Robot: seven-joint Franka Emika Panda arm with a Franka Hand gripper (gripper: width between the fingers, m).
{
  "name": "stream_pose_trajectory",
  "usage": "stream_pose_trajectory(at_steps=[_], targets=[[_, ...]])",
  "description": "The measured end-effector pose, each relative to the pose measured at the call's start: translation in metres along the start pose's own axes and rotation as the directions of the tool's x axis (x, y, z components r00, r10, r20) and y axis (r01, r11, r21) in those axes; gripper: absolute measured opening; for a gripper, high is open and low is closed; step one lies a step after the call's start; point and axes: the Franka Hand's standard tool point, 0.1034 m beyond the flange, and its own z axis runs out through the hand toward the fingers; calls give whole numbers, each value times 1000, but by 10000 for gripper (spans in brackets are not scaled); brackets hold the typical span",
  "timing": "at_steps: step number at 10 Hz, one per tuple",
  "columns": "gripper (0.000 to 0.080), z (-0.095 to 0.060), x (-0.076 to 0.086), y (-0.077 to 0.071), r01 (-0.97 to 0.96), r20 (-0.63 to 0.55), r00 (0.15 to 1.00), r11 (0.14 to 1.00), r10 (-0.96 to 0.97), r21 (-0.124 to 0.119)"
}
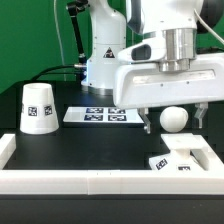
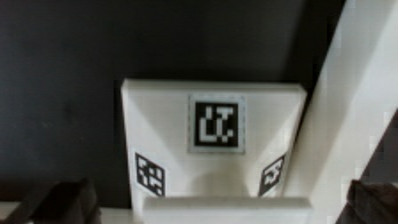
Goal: Assemble lamp
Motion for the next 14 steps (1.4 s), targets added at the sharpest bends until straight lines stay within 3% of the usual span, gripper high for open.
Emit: stream_pose_trajectory(at_steps=[2,4,6,10,14], targets=[[698,-13,-29,-7,-22,8,1000,1000,22,-4],[698,-13,-62,-19,-47,24,999,999,48,-6],[698,-9,-70,-21,-45,38,998,999,45,-7],[698,-11,-67,-15,-82,38,996,997,82,-5],[698,-11,-95,-23,-473,68,879,881,473,-15]])
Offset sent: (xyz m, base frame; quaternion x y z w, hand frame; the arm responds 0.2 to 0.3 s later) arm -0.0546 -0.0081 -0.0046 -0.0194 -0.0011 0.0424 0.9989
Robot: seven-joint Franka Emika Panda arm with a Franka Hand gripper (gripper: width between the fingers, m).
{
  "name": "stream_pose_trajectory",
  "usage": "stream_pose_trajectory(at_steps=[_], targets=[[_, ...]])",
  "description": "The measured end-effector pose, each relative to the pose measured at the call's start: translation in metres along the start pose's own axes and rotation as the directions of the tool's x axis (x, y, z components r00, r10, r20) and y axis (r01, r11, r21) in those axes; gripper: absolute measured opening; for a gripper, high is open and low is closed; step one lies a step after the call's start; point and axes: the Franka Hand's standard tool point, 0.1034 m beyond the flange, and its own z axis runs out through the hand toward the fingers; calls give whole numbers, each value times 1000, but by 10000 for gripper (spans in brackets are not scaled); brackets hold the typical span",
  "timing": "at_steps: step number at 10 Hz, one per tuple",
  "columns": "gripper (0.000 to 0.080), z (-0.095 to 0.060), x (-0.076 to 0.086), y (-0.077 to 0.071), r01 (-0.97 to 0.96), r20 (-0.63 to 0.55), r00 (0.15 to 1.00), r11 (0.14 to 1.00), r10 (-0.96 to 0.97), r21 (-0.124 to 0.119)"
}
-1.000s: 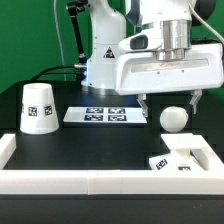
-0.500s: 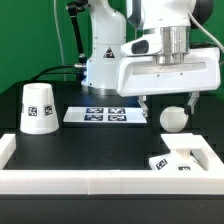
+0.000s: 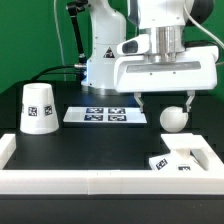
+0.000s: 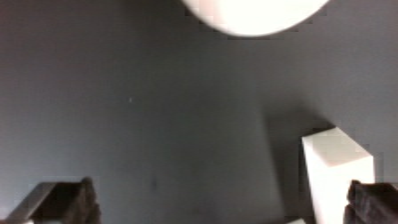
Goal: Assemble lamp
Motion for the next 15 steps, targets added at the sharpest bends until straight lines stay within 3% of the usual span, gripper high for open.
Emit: stream_pose_trajectory(at_steps=[2,4,10,13,15], targets=[[698,3,-12,-4,-133,8,991,991,132,4],[698,3,-12,-4,-243,13,970,970,243,9],[698,12,-50,-9,-175,27,984,984,175,-12],[698,12,-48,-7,-155,45,987,988,156,-18],[698,13,-45,5,-102,156,982,994,107,-40]])
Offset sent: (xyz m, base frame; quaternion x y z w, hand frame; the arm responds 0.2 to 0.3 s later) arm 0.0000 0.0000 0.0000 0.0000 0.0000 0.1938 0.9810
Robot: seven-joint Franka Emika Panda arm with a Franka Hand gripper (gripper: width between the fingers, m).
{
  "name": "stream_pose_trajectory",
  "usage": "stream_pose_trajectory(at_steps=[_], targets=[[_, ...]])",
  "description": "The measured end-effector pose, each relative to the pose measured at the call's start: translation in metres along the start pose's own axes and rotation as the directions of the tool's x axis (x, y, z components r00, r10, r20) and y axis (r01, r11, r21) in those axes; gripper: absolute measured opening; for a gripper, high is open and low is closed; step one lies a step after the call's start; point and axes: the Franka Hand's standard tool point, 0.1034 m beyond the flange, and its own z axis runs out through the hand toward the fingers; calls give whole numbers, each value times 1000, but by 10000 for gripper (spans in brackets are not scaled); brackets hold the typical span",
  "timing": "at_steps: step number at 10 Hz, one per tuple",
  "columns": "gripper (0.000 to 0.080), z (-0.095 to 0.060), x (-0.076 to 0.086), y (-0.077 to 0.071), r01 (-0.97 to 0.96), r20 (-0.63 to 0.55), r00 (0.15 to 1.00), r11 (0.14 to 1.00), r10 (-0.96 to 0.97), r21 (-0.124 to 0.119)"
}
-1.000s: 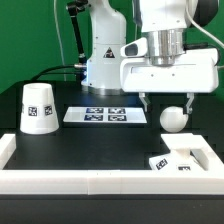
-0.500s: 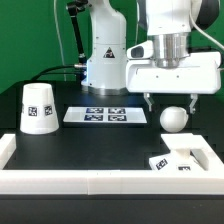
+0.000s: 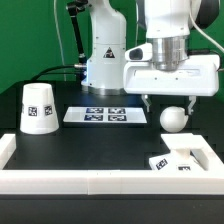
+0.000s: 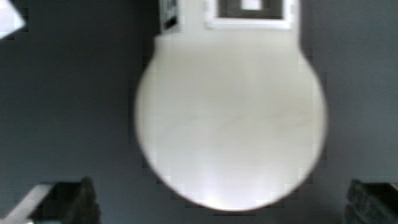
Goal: Assemble lamp
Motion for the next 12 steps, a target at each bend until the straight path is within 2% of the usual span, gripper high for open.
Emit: stream_pose_trajectory(at_steps=[1,2,4,6,7,8,10,11,12], targets=[[698,-2,4,2,-3,42,999,1000,3,-4],[698,-4,1,3,15,148,989,1000,-12,-17],[698,-11,10,-1,6,269,963,1000,0,-22],[698,-17,13,-8,-6,376,927,999,18,-34],[698,-19,7,-9,-4,453,891,999,27,-52],[698,-16,9,-5,2,506,862,998,27,-56],[698,-10,5,-4,0,558,829,997,41,-73],[698,-9,2,-15,21,544,839,998,17,-63],[698,-9,-1,-20,33,545,838,998,4,-59]])
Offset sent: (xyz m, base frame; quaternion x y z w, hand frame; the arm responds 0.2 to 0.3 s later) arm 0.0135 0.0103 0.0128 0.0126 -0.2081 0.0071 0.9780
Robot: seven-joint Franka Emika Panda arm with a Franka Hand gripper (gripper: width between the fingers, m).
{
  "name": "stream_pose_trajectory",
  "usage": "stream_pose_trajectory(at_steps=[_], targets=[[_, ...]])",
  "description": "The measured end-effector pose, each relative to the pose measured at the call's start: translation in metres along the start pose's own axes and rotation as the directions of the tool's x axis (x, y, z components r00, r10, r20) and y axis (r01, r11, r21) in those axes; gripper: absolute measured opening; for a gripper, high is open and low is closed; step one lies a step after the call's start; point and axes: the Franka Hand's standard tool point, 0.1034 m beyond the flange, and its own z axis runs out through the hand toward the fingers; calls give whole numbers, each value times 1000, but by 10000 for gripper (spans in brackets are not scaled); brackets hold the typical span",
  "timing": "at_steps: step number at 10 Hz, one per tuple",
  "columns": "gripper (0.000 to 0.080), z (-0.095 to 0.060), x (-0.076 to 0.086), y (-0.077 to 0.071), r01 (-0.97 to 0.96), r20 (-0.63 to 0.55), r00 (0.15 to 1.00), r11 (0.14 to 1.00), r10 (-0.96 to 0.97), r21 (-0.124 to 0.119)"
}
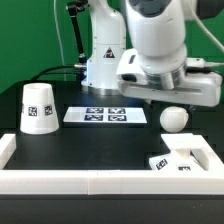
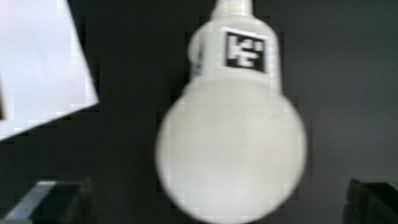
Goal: Assemble lamp
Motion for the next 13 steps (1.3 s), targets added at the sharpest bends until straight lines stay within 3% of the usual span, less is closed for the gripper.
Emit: stream_pose_trajectory(at_steps=[8,13], targets=[[698,19,3,9,-9,-3,1000,1000,9,-7],[698,41,2,14,-14,-1,1000,1000,14,-22]])
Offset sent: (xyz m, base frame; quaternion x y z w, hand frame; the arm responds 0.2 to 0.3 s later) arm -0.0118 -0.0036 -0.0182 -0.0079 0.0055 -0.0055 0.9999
